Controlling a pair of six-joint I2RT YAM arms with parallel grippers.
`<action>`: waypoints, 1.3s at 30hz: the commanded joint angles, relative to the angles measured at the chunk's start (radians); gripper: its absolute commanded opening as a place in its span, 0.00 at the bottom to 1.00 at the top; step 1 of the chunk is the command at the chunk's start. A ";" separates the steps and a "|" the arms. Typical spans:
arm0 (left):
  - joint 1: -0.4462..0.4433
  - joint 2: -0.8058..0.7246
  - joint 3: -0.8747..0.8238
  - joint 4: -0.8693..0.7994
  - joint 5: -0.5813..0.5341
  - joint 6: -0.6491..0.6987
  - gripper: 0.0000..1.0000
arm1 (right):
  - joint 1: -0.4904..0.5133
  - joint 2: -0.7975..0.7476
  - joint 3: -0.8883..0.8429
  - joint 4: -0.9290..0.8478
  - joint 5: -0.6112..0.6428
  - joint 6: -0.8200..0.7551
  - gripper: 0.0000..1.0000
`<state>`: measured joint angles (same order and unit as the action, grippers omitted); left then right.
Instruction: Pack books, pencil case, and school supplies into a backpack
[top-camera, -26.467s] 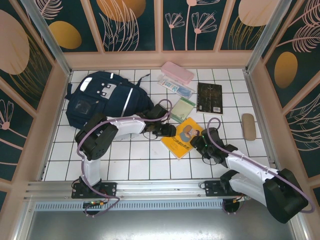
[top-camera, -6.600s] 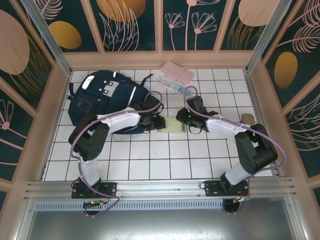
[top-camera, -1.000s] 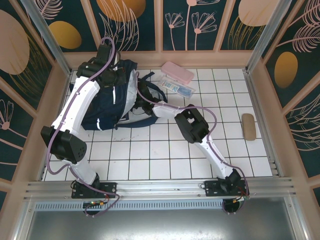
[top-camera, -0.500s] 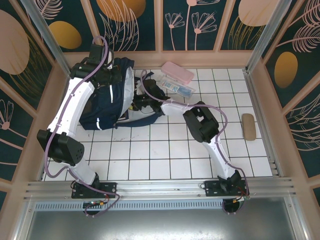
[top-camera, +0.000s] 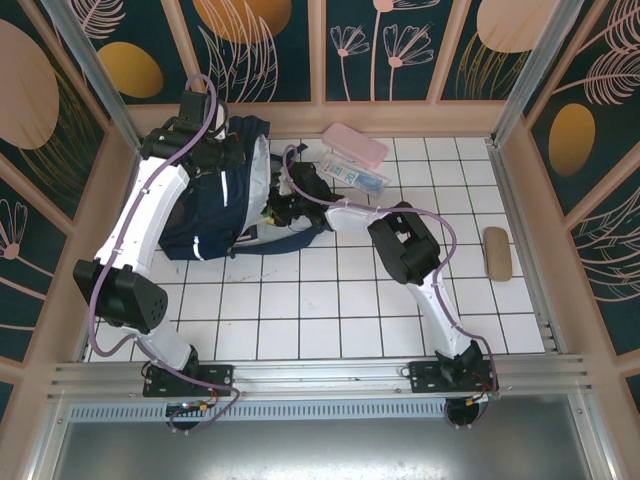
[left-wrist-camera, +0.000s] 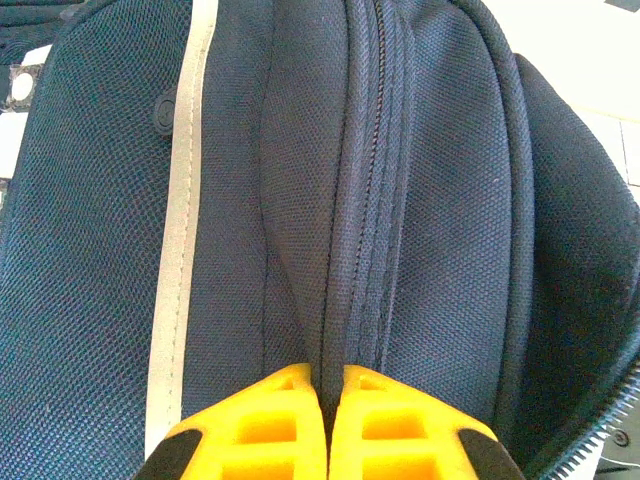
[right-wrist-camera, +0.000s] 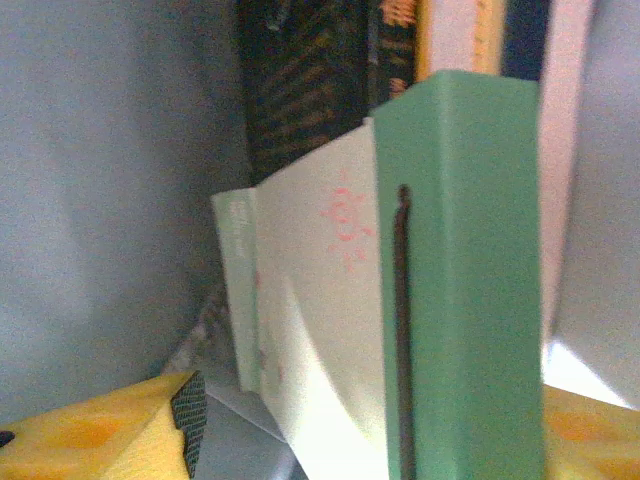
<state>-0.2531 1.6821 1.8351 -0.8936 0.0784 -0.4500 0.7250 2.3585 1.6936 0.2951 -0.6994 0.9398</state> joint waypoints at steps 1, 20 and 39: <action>0.007 -0.072 0.018 0.145 0.027 -0.008 0.00 | -0.015 -0.043 -0.023 -0.001 0.005 -0.052 0.68; 0.007 -0.066 0.016 0.145 0.029 -0.003 0.00 | -0.072 -0.086 -0.145 0.128 -0.049 -0.042 0.44; 0.006 -0.070 0.003 0.154 0.048 -0.012 0.00 | 0.044 0.038 0.060 0.128 -0.098 0.045 0.00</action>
<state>-0.2493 1.6817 1.8229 -0.8795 0.0978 -0.4507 0.7437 2.3577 1.6947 0.3809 -0.7712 0.9497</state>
